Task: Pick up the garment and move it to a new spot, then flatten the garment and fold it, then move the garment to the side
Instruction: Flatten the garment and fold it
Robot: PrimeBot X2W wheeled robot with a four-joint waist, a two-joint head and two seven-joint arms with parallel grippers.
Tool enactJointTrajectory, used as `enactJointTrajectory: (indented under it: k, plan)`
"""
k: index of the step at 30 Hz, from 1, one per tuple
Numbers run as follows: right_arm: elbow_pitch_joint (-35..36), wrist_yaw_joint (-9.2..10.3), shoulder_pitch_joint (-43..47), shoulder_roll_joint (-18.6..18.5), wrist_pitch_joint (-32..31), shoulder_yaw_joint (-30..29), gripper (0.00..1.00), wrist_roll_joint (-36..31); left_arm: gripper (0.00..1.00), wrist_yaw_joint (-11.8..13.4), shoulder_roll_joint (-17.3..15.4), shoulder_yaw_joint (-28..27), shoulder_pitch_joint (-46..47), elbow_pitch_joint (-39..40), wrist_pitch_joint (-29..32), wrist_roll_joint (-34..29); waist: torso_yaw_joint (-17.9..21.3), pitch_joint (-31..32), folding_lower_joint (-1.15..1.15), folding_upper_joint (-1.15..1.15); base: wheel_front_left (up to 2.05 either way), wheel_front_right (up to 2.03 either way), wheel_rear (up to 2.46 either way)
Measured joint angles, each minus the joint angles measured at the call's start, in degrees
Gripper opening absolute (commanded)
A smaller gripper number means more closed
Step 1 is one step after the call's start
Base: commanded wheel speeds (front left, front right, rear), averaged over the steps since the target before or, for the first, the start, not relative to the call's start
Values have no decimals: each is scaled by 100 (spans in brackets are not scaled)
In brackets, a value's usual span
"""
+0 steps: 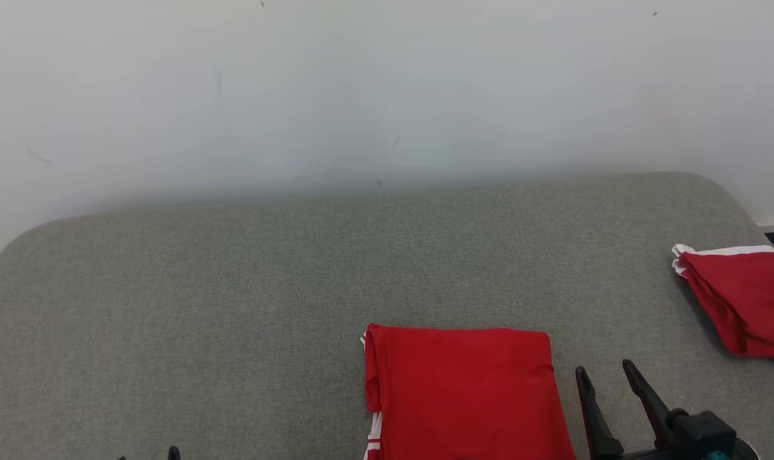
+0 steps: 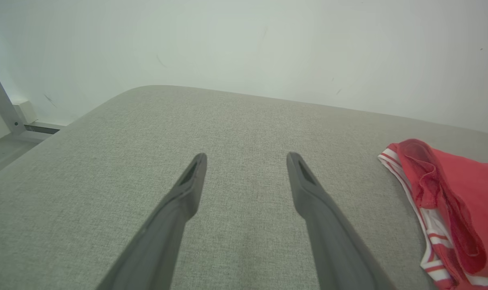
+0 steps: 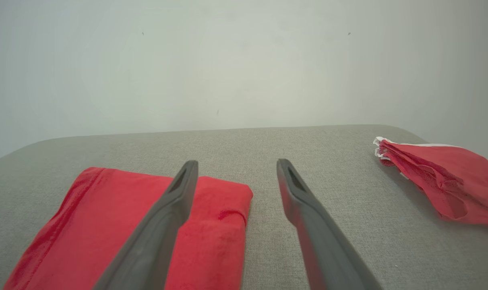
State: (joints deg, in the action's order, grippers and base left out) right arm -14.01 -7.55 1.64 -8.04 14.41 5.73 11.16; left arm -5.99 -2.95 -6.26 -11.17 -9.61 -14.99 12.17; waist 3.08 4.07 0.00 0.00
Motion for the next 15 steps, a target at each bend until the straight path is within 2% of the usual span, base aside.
enactJointTrajectory:
  k: [4, 6, 7, 15]
  plan:
    - [-201, 0, -399, -141, -721, 157, 100, 64, 100, -5, 1, -3, 6, -16, 0, 11, 37, -26, 0, 0, 0, 0, 0]
    - [-371, 0, -622, -134, -1427, 56, 100, 236, 100, -7, 2, 7, 21, -24, 0, 12, 34, -37, 0, 0, 0, 0, 0]
    - [-371, 0, -622, -134, -1427, 56, 100, 236, 100, -7, 2, 7, 21, -24, 0, 12, 34, -37, 0, 0, 0, 0, 0]
    - [-406, 0, -1115, -103, -4231, -104, 100, 603, 100, -13, 2, 76, 62, -71, 0, 99, -117, -90, 1, 0, 0, 0, 0]
